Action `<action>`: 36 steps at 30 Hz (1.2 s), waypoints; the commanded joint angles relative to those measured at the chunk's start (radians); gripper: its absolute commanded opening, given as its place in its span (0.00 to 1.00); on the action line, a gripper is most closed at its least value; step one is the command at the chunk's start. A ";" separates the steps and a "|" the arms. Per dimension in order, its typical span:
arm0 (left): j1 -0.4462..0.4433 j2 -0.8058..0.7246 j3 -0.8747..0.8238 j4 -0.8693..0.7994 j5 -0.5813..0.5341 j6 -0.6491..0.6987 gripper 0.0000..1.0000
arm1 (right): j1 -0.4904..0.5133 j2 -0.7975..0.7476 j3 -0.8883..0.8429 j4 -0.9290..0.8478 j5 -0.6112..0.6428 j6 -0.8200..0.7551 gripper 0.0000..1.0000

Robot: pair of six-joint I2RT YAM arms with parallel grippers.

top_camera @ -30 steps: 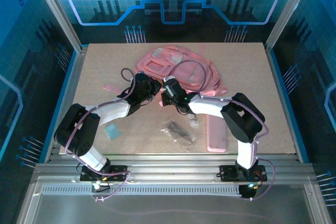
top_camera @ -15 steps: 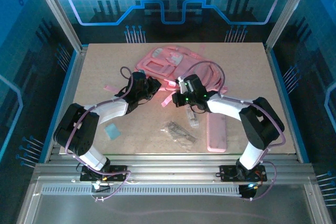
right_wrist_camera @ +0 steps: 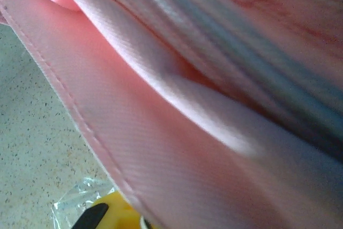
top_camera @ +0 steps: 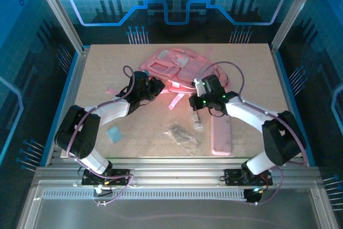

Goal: Pack the student bag

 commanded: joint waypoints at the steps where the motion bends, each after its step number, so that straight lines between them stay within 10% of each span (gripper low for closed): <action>1: 0.089 0.029 0.046 -0.062 -0.087 0.104 0.00 | -0.093 -0.093 -0.025 -0.174 0.052 -0.056 0.00; 12: 0.174 0.297 0.263 -0.018 -0.003 0.166 0.00 | -0.079 -0.041 0.006 -0.173 -0.153 0.009 0.00; 16: 0.210 0.396 0.380 -0.075 0.127 0.115 0.58 | -0.002 0.061 0.089 -0.127 -0.216 0.069 0.00; 19: 0.208 0.361 0.334 -0.088 0.145 0.095 0.69 | 0.044 0.151 0.182 -0.111 -0.211 0.096 0.00; 28: 0.132 0.095 -0.103 0.207 0.077 -0.146 0.71 | 0.093 0.381 0.440 -0.096 -0.288 0.186 0.00; 36: 0.026 0.240 -0.099 0.595 0.013 -0.302 0.66 | 0.130 0.365 0.450 -0.163 -0.302 0.238 0.00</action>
